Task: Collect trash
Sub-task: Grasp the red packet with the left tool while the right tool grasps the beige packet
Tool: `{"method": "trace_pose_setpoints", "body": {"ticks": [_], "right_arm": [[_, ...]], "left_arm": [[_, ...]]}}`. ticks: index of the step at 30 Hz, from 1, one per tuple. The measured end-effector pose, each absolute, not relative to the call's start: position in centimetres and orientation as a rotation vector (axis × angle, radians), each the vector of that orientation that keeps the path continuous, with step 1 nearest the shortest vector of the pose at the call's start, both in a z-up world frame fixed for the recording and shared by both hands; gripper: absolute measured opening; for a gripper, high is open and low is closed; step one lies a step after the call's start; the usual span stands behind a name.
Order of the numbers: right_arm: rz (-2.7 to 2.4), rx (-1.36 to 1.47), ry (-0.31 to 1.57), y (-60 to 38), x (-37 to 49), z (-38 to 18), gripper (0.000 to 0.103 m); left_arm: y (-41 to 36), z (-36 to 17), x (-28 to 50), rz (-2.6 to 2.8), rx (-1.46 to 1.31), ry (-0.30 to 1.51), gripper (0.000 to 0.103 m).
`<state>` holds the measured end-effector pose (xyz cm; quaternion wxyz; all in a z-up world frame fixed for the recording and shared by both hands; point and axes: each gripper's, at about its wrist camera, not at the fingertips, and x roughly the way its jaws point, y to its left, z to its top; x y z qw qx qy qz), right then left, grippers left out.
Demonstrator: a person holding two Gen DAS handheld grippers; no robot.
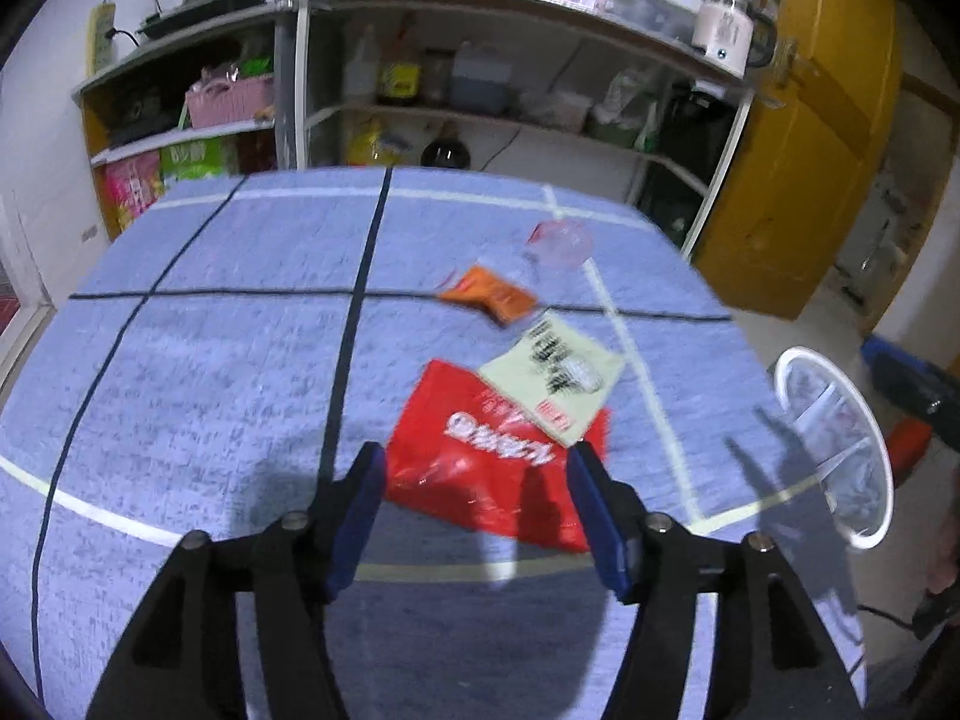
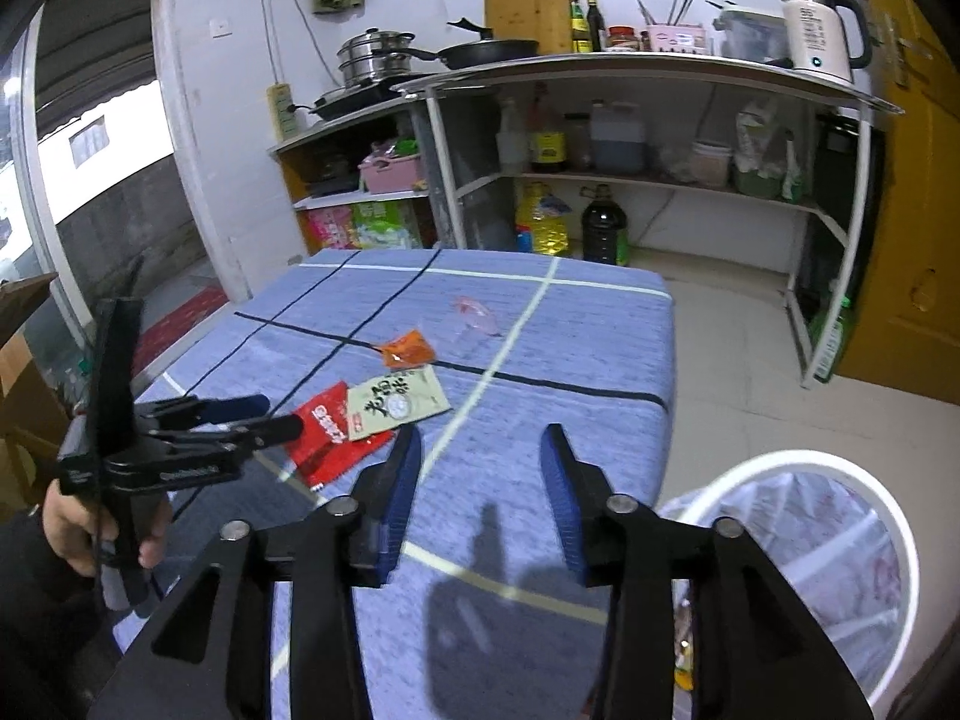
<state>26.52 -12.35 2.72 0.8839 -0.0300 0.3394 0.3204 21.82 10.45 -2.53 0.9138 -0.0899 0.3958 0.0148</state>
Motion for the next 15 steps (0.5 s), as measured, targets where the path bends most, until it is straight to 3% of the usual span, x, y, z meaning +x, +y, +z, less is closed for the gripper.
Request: {"method": "trace_pose_setpoints", "body": {"ticks": [5, 11, 14, 15], "right_arm": [[0.675, -0.063, 0.721, -11.5, 27.2, 2.1, 0.047], [0.68, -0.067, 0.728, -11.1, 27.4, 1.8, 0.047], [0.683, -0.072, 0.73, -11.0, 27.4, 1.8, 0.047], [0.685, -0.074, 0.728, -11.0, 27.3, 1.8, 0.047]], "left_arm": [[10.6, -3.8, 22.8, 0.035, -0.159, 0.869, 0.069], [8.4, -4.3, 23.9, 0.047, -0.024, 0.915, 0.086], [8.4, -4.2, 23.8, 0.049, -0.025, 0.914, 0.084], [8.3, -4.1, 23.7, 0.043, -0.023, 0.909, 0.076]]}}
